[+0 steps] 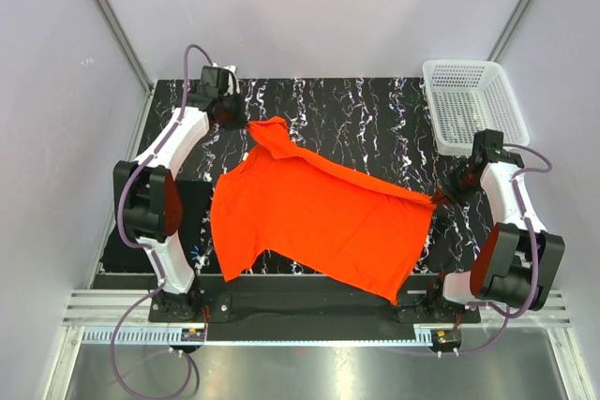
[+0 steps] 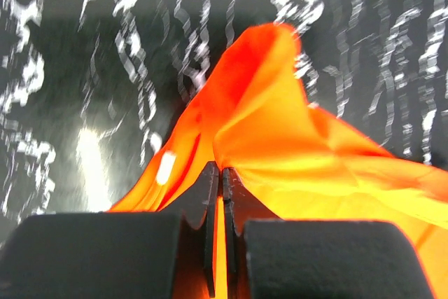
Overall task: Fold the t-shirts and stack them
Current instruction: Flatten the tshirt out
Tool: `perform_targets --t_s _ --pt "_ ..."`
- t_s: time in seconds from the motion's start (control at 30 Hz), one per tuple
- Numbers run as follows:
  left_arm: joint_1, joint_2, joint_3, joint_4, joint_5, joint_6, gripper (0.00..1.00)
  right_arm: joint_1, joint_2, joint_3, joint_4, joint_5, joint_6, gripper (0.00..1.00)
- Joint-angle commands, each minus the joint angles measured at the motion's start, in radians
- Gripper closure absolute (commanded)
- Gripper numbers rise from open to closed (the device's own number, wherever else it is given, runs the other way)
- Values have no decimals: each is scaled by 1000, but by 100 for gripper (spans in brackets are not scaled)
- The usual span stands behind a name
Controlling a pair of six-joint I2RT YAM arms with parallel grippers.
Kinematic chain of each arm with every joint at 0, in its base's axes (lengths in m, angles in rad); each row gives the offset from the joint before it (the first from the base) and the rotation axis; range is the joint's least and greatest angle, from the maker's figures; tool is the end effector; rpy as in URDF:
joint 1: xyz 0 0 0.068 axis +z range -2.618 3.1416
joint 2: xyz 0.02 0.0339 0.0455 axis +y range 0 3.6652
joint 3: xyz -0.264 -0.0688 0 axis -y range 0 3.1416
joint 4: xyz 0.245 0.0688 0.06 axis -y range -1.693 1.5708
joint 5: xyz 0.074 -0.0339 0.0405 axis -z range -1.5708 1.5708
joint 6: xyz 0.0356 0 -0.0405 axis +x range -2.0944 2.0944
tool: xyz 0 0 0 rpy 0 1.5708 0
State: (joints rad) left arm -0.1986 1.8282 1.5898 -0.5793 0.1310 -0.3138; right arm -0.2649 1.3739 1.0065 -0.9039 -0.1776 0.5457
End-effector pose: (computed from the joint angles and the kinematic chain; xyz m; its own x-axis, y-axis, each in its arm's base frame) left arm 0.4051 -0.0863 0.2895 -0.7677 -0.1577 -0.6211 0.0486 0.9521 -0.3018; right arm 0.2436 -0.0596 0.2362 -0.6806 0.7139 -0.1646 0.6559 0.6938 0.2974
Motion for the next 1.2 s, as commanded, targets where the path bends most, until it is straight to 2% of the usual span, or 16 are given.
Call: perform_targets --t_s 0.0,0.33,0.57,0.67,0.7,0.73,0.77,0.83,0.87,0.93,1.0,1.1,1.17 --pt "27 -69 -17 -16 -21 -13 96 0 -44 -20 -10 -34 3 100" --pt "42 -29 -34 -80 -14 -8 97 18 -70 -115 -15 -34 28 100" --pt "42 -29 -103 -128 -76 -14 97 18 -65 -170 -18 -19 62 100" --pt "44 -46 -137 -154 -128 -36 96 18 -58 -186 -24 -22 72 96" --pt "44 -65 -148 -162 -170 -48 92 18 -55 -189 -27 -16 72 95" --pt "42 -78 -169 -162 -179 -54 83 18 -53 -190 -32 -14 74 93" --pt "44 -89 -174 -165 -185 -57 71 18 -50 -190 -36 -10 62 83" --pt "41 -131 -182 -163 -203 -59 53 18 -44 -181 -50 9 47 73" --pt "39 -142 -179 -133 -202 -53 40 18 -44 -168 -53 12 27 67" --pt "33 -144 -153 -82 -137 2 33 18 -35 -143 -50 24 5 59" --pt "7 -110 -110 -28 -38 59 20 18 -12 -89 -46 17 -32 48" --pt "-57 20 31 -28 -11 125 19 18 39 -25 -32 7 -59 44" --pt "-106 98 116 -24 -56 169 21 18 66 9 -21 -6 -64 44"
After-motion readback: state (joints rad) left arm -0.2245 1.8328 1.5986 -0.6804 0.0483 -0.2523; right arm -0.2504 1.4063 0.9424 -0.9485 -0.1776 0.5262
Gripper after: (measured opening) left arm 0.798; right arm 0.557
